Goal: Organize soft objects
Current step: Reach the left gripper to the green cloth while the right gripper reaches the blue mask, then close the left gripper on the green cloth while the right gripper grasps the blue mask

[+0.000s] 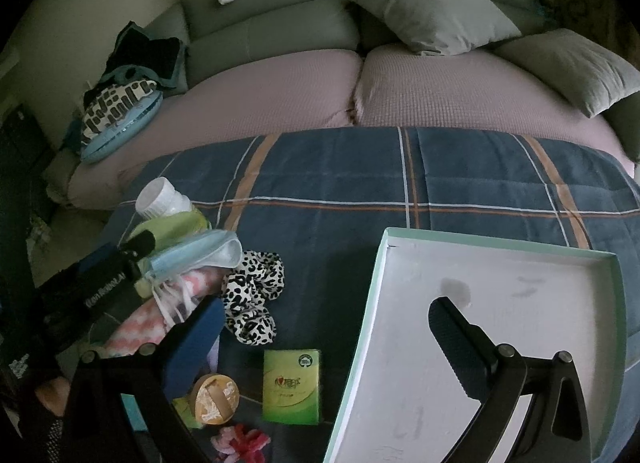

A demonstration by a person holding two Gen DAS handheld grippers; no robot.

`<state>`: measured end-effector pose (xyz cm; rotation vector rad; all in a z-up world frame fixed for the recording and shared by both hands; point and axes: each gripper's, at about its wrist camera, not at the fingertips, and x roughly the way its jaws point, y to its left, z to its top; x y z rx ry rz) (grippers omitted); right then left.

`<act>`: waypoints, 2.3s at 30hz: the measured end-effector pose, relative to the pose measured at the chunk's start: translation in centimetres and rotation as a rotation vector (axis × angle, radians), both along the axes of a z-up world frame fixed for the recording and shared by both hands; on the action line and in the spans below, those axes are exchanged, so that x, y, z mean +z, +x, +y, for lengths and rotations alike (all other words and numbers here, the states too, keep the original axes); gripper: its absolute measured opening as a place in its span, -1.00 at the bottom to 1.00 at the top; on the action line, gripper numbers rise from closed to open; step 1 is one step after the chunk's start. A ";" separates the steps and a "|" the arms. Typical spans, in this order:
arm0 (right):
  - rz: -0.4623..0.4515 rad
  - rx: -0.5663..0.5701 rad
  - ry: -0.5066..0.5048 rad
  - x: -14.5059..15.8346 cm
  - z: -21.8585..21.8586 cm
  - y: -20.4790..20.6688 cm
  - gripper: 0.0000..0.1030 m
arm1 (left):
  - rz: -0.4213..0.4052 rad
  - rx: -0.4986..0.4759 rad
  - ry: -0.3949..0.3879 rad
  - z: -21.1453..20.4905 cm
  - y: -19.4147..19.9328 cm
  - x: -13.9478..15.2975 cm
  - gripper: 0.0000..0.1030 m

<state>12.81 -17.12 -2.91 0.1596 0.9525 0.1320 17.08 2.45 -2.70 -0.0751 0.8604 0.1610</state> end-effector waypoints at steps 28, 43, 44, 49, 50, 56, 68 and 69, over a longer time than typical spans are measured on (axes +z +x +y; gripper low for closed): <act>-0.015 0.100 0.078 -0.3 2.9 0.5 1.00 | -0.009 0.033 -0.278 3.5 -0.5 -1.5 -0.92; 0.001 0.233 0.227 -1.8 8.7 3.4 0.31 | -0.022 0.108 -0.367 7.3 -1.8 -1.7 -0.92; 0.009 0.235 0.230 -2.0 9.0 3.5 0.24 | -0.021 0.108 -0.371 7.3 -1.8 -1.8 -0.92; 0.048 0.217 0.238 -3.1 9.3 4.1 0.05 | -0.020 0.106 -0.381 7.4 -1.8 -1.8 -0.92; 0.053 0.217 0.244 -3.2 9.3 4.1 -0.06 | -0.021 0.106 -0.382 7.5 -1.8 -1.9 -0.92; 0.068 0.225 0.263 -3.8 9.4 4.4 -0.59 | -0.016 0.103 -0.385 7.4 -1.8 -1.9 -0.92; 0.008 0.216 0.276 -2.6 8.4 3.4 -0.92 | -0.013 0.100 -0.371 7.0 -1.6 -1.9 -0.92; 0.002 0.214 0.278 -2.4 8.2 3.2 -0.92 | -0.016 0.100 -0.369 7.0 -1.6 -1.8 -0.92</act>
